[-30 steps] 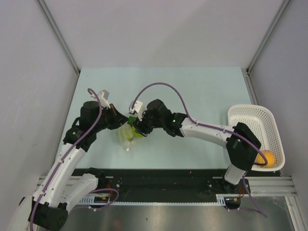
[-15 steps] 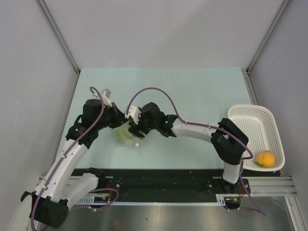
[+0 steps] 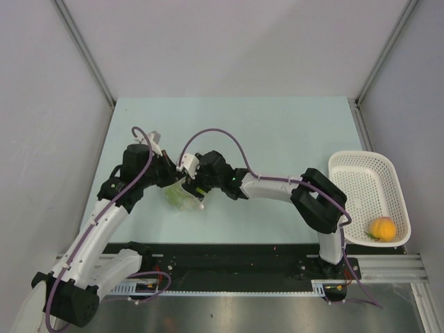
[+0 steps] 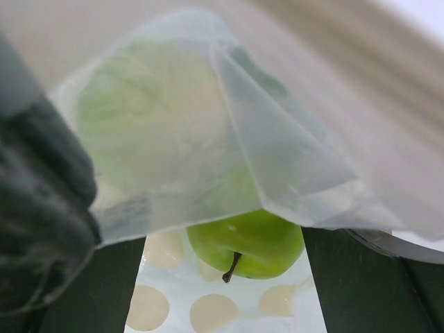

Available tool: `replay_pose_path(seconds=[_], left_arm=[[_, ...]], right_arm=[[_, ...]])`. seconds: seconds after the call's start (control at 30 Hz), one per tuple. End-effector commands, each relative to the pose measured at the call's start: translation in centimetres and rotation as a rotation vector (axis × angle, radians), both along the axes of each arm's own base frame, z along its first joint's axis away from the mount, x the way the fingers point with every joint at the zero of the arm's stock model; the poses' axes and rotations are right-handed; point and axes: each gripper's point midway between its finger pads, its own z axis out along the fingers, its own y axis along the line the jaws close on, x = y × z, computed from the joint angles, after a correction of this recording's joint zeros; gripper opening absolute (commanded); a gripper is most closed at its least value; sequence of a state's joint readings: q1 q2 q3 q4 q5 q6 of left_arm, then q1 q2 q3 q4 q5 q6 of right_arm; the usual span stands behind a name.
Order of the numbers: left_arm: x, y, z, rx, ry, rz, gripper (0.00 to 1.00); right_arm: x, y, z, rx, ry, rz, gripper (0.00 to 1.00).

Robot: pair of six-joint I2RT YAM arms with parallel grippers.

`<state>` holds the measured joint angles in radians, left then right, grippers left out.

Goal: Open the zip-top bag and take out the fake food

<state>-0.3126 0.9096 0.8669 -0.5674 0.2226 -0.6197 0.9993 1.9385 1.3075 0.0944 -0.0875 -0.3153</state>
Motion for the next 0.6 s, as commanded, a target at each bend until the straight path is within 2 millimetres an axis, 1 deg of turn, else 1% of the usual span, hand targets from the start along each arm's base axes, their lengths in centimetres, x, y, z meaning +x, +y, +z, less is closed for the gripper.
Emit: replay_pose_path(seconds=[0.0, 0.1, 0.13, 0.2, 0.37, 0.5, 0.57], left_arm=[[0.4, -1.1, 1.8, -0.042, -0.070, -0.047, 0.00], [0.7, -0.9, 1.3, -0.023, -0.062, -0.039, 0.00], [0.9, -0.8, 1.4, -0.018, -0.065, -0.034, 0.00], [1.2, -0.8, 0.9, -0.005, -0.054, -0.033, 0.00], [2.0, -0.8, 0.2, 0.013, -0.043, -0.031, 0.00], [2.4, -0.6, -0.6, 0.039, -0.025, -0.024, 0.00], [2.6, -0.6, -0.8, 0.047, -0.021, -0.021, 0.00]], right_arm=[[-0.3, -1.0, -3.3, -0.081, 0.019, -0.029, 0.92], [-0.1, -1.8, -4.5, -0.116, 0.021, -0.062, 0.93], [0.3, -2.3, -4.7, -0.131, 0.007, -0.091, 0.96], [0.6, -3.1, -5.6, -0.155, -0.001, -0.120, 0.97], [0.8, -3.5, -6.7, -0.165, 0.012, -0.148, 0.99], [1.1, -3.9, -8.1, -0.186, 0.025, -0.173, 0.99], [1.0, -4.0, -8.2, -0.187, 0.029, -0.178, 0.98]])
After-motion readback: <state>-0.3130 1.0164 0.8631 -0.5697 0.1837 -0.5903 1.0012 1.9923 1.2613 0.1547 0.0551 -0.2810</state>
